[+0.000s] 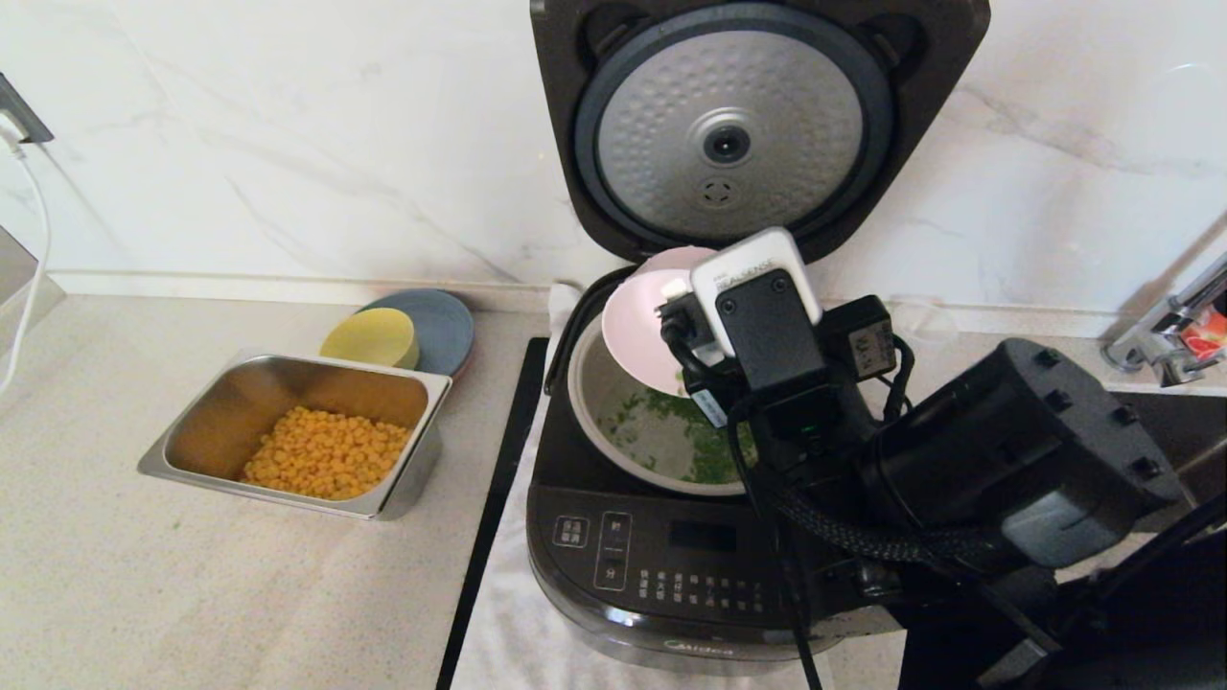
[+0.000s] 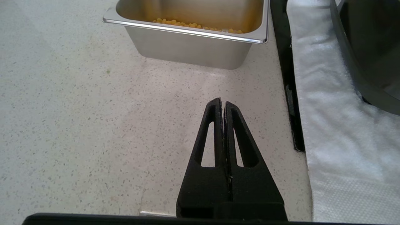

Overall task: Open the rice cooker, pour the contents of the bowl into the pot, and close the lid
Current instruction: Pour the water from the bowl into the rice cooker, then fill a bowl with water from the tap

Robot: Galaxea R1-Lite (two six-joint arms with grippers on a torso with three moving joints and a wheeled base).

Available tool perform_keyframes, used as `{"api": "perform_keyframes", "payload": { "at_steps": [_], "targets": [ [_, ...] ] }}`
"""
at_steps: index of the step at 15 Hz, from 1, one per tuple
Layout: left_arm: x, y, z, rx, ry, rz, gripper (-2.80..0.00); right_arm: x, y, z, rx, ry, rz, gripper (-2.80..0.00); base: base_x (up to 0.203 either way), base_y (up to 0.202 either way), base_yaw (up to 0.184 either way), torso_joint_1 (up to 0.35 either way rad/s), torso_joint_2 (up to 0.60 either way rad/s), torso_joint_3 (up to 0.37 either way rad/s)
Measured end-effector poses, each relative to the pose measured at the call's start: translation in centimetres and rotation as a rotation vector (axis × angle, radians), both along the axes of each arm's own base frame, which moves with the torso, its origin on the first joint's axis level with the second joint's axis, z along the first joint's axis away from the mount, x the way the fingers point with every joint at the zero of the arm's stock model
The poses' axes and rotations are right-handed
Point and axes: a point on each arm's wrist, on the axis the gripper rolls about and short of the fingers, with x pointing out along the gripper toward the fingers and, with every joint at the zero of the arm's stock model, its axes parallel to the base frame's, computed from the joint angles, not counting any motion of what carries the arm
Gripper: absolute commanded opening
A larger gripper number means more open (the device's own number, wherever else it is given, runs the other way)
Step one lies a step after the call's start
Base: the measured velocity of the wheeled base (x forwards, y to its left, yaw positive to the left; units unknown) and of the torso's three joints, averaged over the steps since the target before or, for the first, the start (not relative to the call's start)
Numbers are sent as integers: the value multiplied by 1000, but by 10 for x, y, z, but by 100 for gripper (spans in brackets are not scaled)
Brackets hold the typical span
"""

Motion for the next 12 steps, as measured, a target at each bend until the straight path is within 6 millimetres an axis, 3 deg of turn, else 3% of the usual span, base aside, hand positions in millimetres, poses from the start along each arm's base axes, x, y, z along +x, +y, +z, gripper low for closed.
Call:
{"api": "perform_keyframes", "payload": {
  "at_steps": [5, 8, 12],
  "targets": [
    [0, 0, 0, 0, 0, 0, -280, -5, -12, 47, 147, -21, -95, -280, 0, 0, 0, 0, 0, 0],
    [0, 0, 0, -1, -1, 0, -280, -12, -22, 57, 99, 26, -113, -280, 0, 0, 0, 0, 0, 0],
    [0, 0, 0, 0, 0, 0, -280, -22, -46, 55, -37, 129, -127, -280, 0, 0, 0, 0, 0, 0]
  ]
}}
